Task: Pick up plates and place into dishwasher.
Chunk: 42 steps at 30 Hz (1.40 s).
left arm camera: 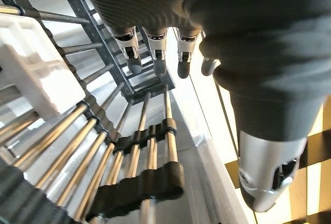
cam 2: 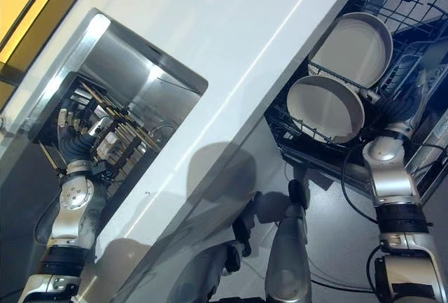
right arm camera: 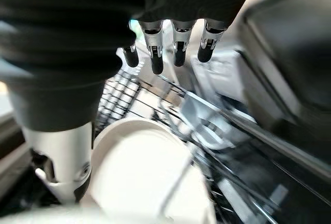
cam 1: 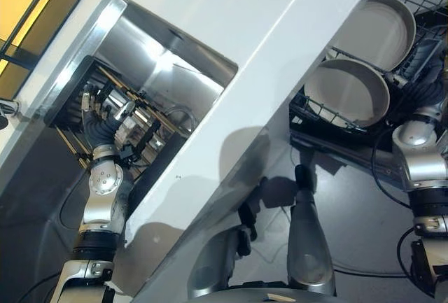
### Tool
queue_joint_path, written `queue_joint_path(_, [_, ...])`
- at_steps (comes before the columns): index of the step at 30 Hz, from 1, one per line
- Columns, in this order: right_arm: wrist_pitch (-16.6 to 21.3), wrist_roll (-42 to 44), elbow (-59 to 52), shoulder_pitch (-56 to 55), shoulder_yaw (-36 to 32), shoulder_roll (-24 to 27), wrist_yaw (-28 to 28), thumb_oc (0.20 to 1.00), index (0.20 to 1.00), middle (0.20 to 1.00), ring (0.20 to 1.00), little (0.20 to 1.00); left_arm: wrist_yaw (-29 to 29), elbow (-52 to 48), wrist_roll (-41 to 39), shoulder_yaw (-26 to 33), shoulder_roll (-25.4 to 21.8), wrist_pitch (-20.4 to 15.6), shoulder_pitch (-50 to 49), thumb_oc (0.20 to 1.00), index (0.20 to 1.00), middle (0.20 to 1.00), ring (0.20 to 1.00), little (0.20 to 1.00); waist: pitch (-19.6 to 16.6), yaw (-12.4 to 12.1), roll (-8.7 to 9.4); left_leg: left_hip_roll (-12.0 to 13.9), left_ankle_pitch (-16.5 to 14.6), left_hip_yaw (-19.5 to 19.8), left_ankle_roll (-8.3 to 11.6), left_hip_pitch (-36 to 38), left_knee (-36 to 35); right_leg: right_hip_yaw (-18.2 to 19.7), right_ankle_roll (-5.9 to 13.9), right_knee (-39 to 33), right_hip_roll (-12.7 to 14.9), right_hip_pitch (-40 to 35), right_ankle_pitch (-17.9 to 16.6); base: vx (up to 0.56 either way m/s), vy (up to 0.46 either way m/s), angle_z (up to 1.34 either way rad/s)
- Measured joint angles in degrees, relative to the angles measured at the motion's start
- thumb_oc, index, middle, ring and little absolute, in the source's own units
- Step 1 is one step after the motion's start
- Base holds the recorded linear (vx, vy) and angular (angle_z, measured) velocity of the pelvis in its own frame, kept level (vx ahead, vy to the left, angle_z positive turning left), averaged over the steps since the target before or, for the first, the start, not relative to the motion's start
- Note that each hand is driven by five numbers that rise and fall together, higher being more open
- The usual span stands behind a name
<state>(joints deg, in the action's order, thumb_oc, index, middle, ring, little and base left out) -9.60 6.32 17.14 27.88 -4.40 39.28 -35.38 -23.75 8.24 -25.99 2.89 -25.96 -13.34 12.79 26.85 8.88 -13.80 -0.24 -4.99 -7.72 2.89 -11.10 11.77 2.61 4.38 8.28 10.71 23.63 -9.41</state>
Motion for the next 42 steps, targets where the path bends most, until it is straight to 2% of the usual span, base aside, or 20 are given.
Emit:
queue_joint_path(7, [0.9, 5.3, 0.5, 0.3, 0.0, -0.7, -1.4, 1.000, 1.000, 1.000, 1.000, 1.000, -0.6, -0.5, 0.1, 0.0, -0.4, 0.0, 1.1, 1.000, 1.000, 1.000, 1.000, 1.000, 0.0, -0.2, -0.03, -0.6, 0.2, -0.2, -0.31, -1.3, -0.2, 0.3, 0.40, 0.0, 0.5, 1.5, 0.1, -0.01, 0.053, -0.01])
queue_joint_path(10, [3.5, 12.1, 0.8, 0.7, -0.6, -2.5, -0.1, 1.000, 1.000, 1.000, 1.000, 1.000, -1.1, -0.5, 0.3, 0.0, -0.8, 0.0, 1.0, 1.000, 1.000, 1.000, 1.000, 1.000, 0.0, -0.3, -0.03, -0.9, 0.2, -0.3, -0.36, -1.7, -0.5, 1.0, 0.59, 0.5, 0.5, 2.7, 0.1, -0.01, 0.036, -0.09])
queue_joint_path(14, [9.0, 23.5, 1.0, 1.1, -1.7, -6.4, 2.4, 1.000, 1.000, 1.000, 1.000, 1.000, -1.3, -0.5, 0.3, -0.2, -1.5, 0.0, 1.6, 1.000, 1.000, 1.000, 1.000, 1.000, 0.0, -0.1, -0.07, -1.2, 0.3, -0.3, -0.40, -2.5, -0.5, 1.7, 0.81, 1.5, 0.7, 4.3, 0.3, -0.03, 0.023, -0.06])
queue_joint_path(16, [11.9, 26.7, 1.0, 1.4, -2.0, -7.1, 2.5, 1.000, 1.000, 1.000, 1.000, 1.000, -1.7, -0.5, 0.3, -0.4, -2.1, 0.1, 2.6, 1.000, 1.000, 1.000, 1.000, 1.000, 0.0, 0.0, -0.07, -1.5, 0.4, -0.4, -0.53, -3.6, -0.1, 1.9, 0.78, 2.0, 1.0, 5.5, 0.3, -0.01, 0.077, 0.02])
queue_joint_path(18, [13.0, 27.6, 1.1, 1.8, -2.0, -7.1, 2.9, 1.000, 1.000, 1.000, 1.000, 1.000, -2.6, -0.5, 0.3, -1.4, -2.4, 0.1, 3.1, 1.000, 1.000, 1.000, 1.000, 1.000, 0.0, 0.1, -0.07, -1.9, 0.5, -0.7, -0.68, -3.7, -0.3, 2.3, 0.87, 2.6, 1.2, 6.1, 0.4, 0.01, 0.095, -0.05])
queue_joint_path(30, [12.9, 27.5, 1.7, 3.8, -1.3, -8.1, 9.3, 1.000, 1.000, 1.000, 1.000, 1.000, -3.9, -0.4, 0.4, -1.9, -2.7, 0.1, 3.8, 1.000, 1.000, 1.000, 1.000, 1.000, 0.0, 1.2, -0.08, -2.7, 0.7, -1.5, -1.04, -3.6, 0.1, 2.7, 1.10, 3.8, 2.1, 6.9, 0.2, 0.02, 0.064, -0.02])
queue_joint_path(42, [9.1, 25.7, 3.6, 11.0, 2.2, -8.4, 12.0, 1.000, 1.000, 1.000, 1.000, 1.000, -4.3, -0.4, 0.3, -3.7, -2.7, 0.1, 4.6, 1.000, 1.000, 1.000, 1.000, 1.000, -0.1, 1.1, -0.13, -5.4, 0.7, -1.1, -2.14, -4.6, 2.8, 3.3, 2.06, 8.9, 5.2, 8.9, 1.5, 0.06, 0.096, 0.06])
